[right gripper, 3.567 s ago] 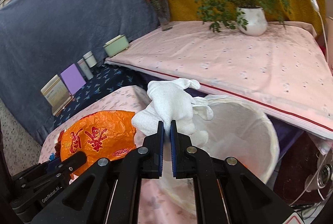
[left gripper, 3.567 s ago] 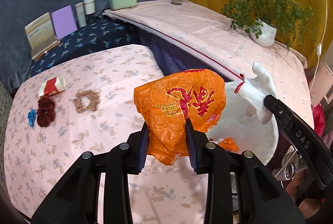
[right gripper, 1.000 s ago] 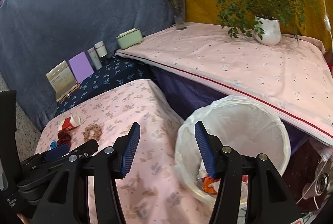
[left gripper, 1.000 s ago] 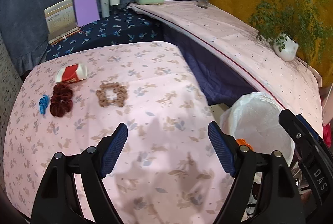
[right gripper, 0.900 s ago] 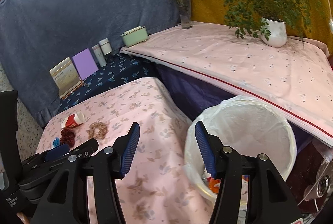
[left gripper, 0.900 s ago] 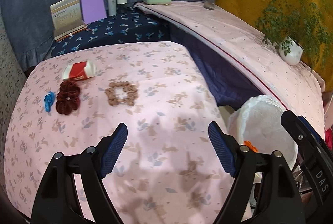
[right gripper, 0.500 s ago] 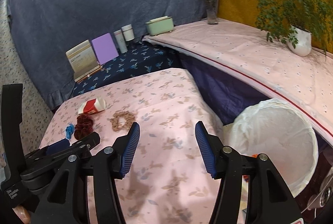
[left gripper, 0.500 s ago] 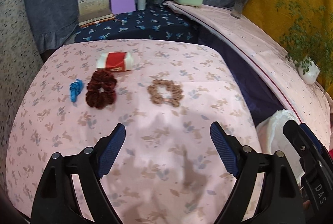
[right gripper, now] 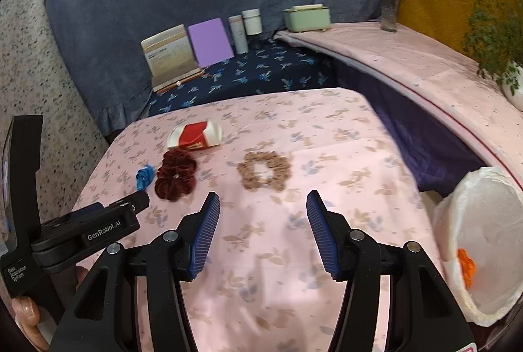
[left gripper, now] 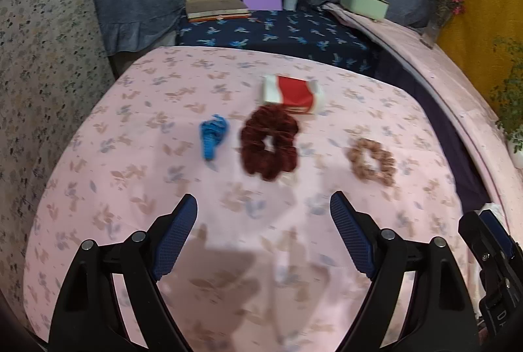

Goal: Collect trash
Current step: 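Move both open tools back to the table toward the blue tape measure and scrunchies, then grasp the blue tape measure with the left tool while the right tool grasps the dark red scrunchie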

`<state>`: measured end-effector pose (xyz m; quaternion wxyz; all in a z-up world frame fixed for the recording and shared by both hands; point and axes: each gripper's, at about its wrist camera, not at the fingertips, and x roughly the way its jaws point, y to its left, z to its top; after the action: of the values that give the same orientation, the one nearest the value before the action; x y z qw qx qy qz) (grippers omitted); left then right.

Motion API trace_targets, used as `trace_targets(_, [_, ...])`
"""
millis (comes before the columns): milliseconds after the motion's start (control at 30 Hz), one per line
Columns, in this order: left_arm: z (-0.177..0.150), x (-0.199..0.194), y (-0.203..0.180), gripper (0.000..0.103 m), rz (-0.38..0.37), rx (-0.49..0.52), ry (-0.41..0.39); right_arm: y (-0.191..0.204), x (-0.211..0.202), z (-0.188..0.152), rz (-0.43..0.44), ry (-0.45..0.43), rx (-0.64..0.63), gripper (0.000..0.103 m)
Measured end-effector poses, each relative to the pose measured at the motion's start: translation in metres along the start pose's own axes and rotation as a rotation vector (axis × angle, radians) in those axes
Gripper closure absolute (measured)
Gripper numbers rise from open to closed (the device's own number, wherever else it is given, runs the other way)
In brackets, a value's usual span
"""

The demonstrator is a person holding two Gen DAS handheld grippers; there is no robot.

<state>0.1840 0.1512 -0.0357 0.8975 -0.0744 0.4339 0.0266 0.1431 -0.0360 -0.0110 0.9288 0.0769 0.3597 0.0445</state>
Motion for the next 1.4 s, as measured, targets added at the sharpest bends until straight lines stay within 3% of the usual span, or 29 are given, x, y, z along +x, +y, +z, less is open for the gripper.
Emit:
trace_targets(333, [0.027, 0.047, 0.059, 0.024, 0.041, -0.038, 0.041, 0.057, 0.074, 0.009, 0.068, 0.083, -0.051, 0.049])
trace_targets(633, [0.049, 0.088, 0.075, 0.026, 0.011, -0.054, 0.069, 0.085, 0.138, 0.017, 0.099, 0.144, -0.055, 0.054])
trace_targets(833, [0.053, 0.117, 0.075, 0.042, -0.003, -0.054, 0.119, 0.091, 0.164, 0.016, 0.108, 0.179, -0.048, 0.062])
trace_targets(967, [0.049, 0.125, 0.072, 0.051, 0.001, -0.040, 0.125, 0.093, 0.176, 0.011, 0.123, 0.207, -0.048, 0.078])
trace_targets(1100, [0.049, 0.123, 0.068, 0.080, -0.013, -0.032, 0.126, 0.093, 0.173, 0.009, 0.131, 0.203, -0.043, 0.086])
trace_targets(1400, [0.041, 0.097, 0.051, 0.085, -0.029, -0.030, 0.113, 0.077, 0.132, 0.010, 0.134, 0.150, -0.032, 0.090])
